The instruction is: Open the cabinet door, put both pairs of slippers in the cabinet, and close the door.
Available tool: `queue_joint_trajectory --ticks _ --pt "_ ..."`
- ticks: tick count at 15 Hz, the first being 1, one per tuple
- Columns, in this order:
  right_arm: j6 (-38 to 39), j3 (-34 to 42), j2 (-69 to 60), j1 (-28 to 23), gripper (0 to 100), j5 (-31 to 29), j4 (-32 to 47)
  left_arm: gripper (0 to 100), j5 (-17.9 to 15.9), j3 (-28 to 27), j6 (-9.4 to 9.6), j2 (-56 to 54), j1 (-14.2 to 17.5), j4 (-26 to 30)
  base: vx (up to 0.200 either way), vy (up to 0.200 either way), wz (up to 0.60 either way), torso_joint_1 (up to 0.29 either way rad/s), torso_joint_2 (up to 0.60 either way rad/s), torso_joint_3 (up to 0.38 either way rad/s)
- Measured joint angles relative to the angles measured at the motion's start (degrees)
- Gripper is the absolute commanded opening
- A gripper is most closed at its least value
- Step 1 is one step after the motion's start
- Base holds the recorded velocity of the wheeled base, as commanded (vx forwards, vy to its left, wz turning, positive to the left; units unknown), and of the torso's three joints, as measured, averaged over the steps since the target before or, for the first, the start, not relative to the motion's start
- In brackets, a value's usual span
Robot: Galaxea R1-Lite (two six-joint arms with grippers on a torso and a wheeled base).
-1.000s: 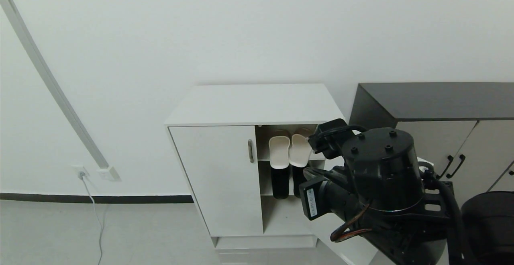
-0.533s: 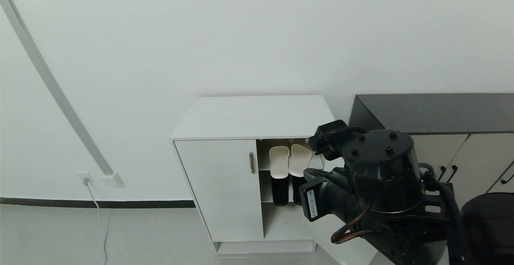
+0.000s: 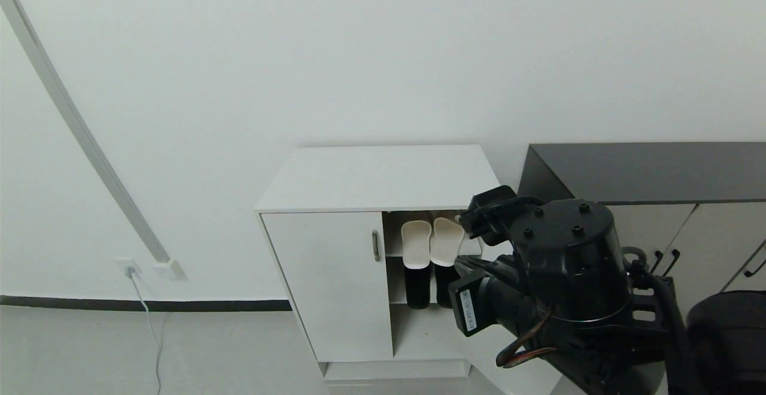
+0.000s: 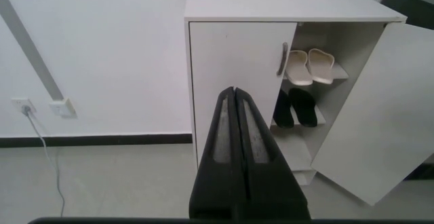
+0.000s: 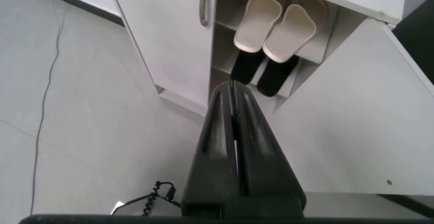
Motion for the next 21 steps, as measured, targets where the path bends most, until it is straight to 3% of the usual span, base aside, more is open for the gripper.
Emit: queue_joint_trajectory --ticks 9,19,21 --pt "-0.02 0.24 -0.13 0.05 0 0.38 0.04 0 0.0 0.0 0.0 0.0 -0.05 0.0 0.0 0.0 -0.53 0.004 0.0 0.003" --pt "-0.05 0.22 -0.16 -1.29 0 0.35 -0.27 0 0.02 0.0 0.02 0.0 -0.05 0.0 0.0 0.0 0.0 0.0 0.0 0.0" --pt "-0.05 0.35 -0.16 -1.32 0 0.38 -0.27 0 0.0 0.0 0.02 0.0 0.02 0.0 -0.2 0.0 0.0 0.002 0.0 0.002"
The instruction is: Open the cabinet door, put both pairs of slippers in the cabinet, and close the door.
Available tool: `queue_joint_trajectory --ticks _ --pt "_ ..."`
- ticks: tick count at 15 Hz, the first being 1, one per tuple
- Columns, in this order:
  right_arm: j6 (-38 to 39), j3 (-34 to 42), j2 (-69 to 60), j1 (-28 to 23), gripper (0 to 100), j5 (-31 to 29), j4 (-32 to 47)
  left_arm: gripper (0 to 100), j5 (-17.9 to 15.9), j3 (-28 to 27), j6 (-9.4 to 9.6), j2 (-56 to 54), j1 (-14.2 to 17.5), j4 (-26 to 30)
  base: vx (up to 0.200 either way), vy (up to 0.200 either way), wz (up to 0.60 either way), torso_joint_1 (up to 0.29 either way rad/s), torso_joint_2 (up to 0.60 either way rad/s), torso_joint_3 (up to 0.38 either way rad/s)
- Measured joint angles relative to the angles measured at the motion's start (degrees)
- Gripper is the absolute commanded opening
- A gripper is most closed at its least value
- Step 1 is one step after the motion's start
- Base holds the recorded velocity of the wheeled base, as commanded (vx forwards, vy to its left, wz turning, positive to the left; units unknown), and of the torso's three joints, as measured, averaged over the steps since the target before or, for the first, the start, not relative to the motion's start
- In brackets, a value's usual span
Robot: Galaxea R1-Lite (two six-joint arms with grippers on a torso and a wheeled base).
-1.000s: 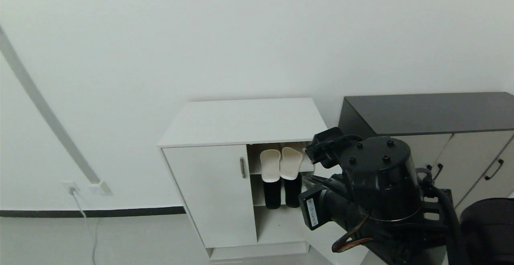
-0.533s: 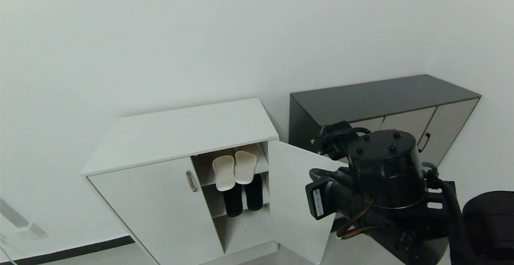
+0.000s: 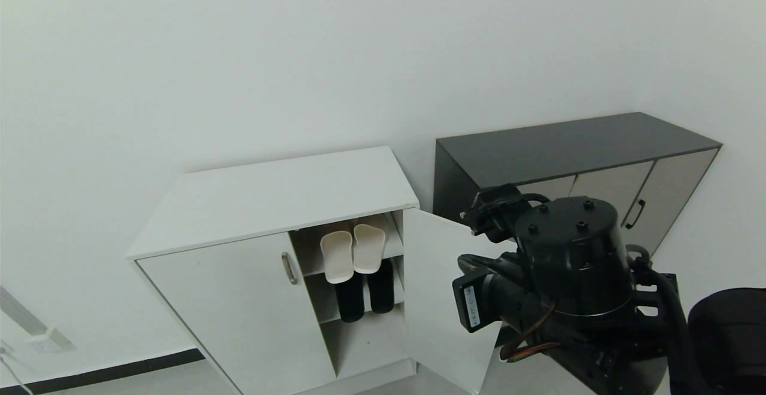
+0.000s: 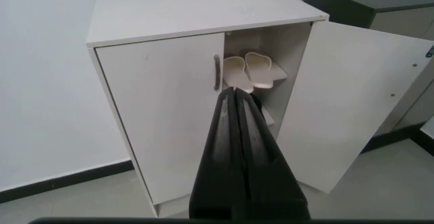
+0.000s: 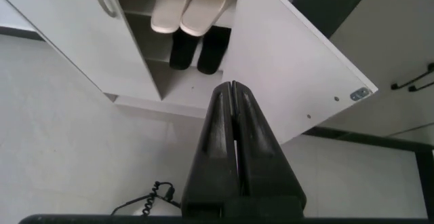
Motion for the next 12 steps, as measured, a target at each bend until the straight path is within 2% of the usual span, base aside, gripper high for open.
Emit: queue_joint_trajectory --ticks 2,6,10,12 --pt "0.02 0.02 0.02 -0.06 0 0.0 0.02 0 -0.01 0.0 0.0 0.0 -0.05 0.0 -0.2 0.0 0.0 0.005 0.01 -0.002" --pt "-0.57 -0.06 0.16 -1.55 0 0.09 -0.05 0 0.0 -0.01 -0.02 0.0 -0.07 -0.05 0.0 0.0 0.0 0.0 0.0 0.0" --pt "-3.23 -1.33 1.51 -8.58 0 3.58 -0.55 0 0.0 0.0 0.0 0.0 0.0 0.0 0.0 0.0 0.0 0.0 0.0 0.0" --pt "-3.83 -4.63 3.28 -14.62 0 6.13 -0.44 0 0.02 0.0 0.0 0.0 -0.07 0.0 0.0 0.0 0.0 0.0 0.0 0.0"
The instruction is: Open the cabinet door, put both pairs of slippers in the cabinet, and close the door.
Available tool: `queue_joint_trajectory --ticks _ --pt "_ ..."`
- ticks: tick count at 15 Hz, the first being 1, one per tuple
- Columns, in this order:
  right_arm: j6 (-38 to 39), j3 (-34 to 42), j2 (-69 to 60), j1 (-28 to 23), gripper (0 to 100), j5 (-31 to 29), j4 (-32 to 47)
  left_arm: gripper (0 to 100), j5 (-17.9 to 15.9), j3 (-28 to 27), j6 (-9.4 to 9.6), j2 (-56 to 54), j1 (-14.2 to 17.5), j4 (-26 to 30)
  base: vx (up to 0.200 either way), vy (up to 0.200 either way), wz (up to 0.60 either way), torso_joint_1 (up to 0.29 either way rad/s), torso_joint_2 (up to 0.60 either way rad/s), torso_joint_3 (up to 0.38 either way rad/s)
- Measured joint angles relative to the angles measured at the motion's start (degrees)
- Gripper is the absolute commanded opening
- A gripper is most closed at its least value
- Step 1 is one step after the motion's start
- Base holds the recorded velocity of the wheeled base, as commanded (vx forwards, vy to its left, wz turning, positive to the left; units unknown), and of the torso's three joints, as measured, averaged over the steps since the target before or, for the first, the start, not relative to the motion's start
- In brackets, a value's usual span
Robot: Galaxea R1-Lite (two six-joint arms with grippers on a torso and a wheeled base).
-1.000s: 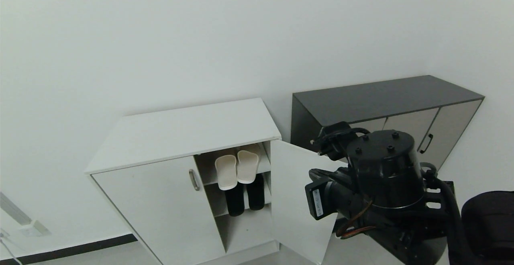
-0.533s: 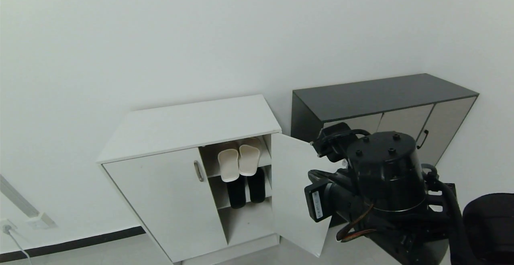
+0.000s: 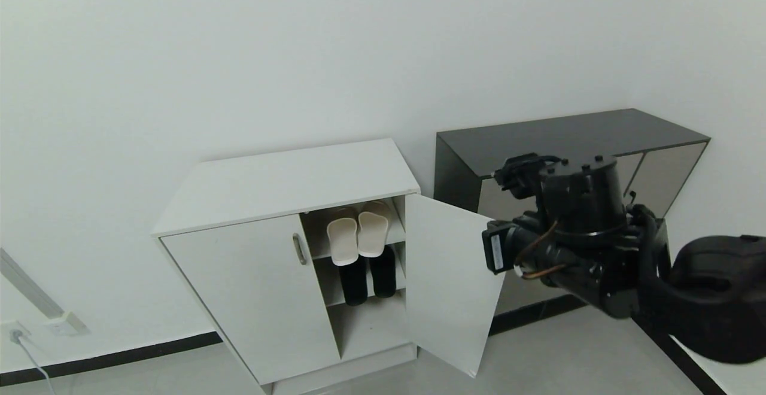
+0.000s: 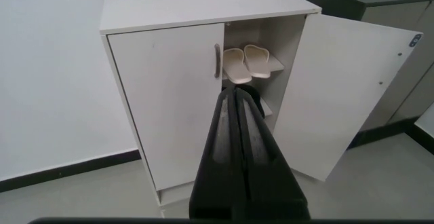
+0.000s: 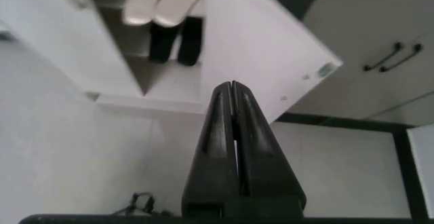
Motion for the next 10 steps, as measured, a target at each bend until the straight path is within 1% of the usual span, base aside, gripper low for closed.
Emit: queue_joint_trajectory --ticks 2,3,4,8,10 --pt "-0.23 -5.02 3.23 -6.01 0 3.52 0.28 0 -0.02 0.0 -0.02 0.0 0.07 0.0 0.0 0.0 0.0 0.0 0.0 0.0" --pt "-0.23 -7.74 5.23 -8.46 0 5.67 0.85 0 -0.04 0.0 -0.02 0.0 0.07 0.01 0.0 0.0 0.0 0.0 0.0 0.0" --pt "-0.15 -10.23 7.14 -10.39 0 6.53 1.28 0 -0.04 0.0 0.0 0.0 0.05 0.0 0.0 0.0 0.0 0.0 0.0 0.0" --pt "0.24 -18.55 14.93 -15.46 0 9.98 1.69 0 -0.04 0.0 0.0 0.0 0.02 0.0 0.0 0.0 0.0 0.0 0.0 0.0" --pt "0.43 -22.27 19.18 -17.55 0 10.48 1.62 0 -0.06 0.0 0.0 0.0 0.05 0.0 0.0 0.0 0.0 0.0 0.0 0.0"
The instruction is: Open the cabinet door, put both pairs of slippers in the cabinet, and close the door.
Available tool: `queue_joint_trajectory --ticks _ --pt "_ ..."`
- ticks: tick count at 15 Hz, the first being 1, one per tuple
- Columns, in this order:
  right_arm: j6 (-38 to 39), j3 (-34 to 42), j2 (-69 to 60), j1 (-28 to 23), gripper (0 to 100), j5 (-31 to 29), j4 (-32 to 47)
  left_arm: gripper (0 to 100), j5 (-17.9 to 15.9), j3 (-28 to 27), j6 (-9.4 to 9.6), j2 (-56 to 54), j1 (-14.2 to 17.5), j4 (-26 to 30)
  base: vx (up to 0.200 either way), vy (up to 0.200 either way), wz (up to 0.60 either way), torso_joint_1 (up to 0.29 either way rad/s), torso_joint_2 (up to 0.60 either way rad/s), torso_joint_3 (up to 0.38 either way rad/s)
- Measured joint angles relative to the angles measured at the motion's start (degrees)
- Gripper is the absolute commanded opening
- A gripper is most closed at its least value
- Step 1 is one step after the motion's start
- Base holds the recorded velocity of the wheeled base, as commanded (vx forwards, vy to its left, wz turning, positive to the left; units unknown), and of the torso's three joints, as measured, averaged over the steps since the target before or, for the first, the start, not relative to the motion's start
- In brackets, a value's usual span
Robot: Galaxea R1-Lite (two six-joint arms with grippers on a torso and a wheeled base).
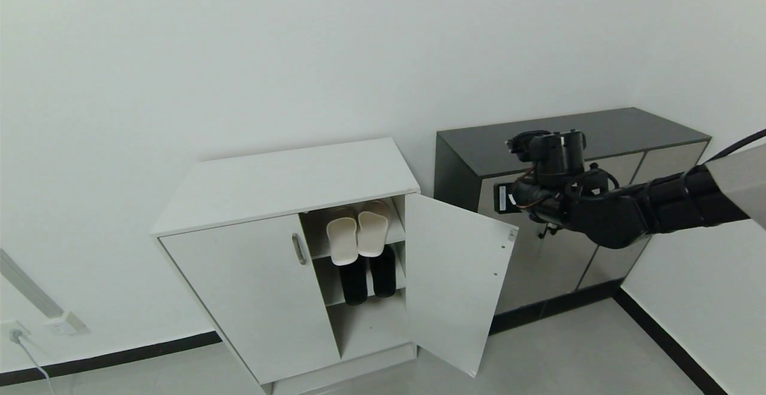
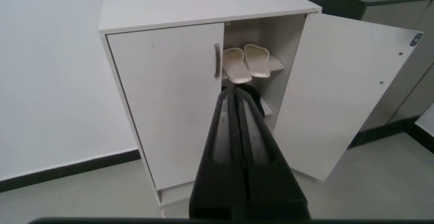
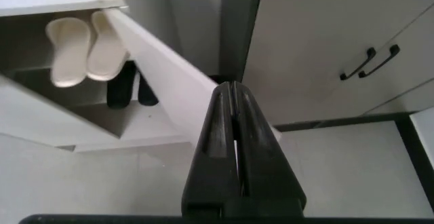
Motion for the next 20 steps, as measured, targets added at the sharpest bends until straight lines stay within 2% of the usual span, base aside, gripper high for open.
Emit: queue_joint_trajectory --ticks 6,20 --pt "1.01 -4.88 8.96 -2.79 0 0.17 -0.44 0 0.02 0.0 -0.02 0.0 -0.02 0.0 0.0 0.0 0.0 0.0 0.0 0.0" --pt "1.38 -7.8 14.29 -4.02 0 0.38 -0.44 0 0.06 0.0 -0.04 0.0 -0.05 0.0 0.0 0.0 0.0 0.0 0.0 0.0"
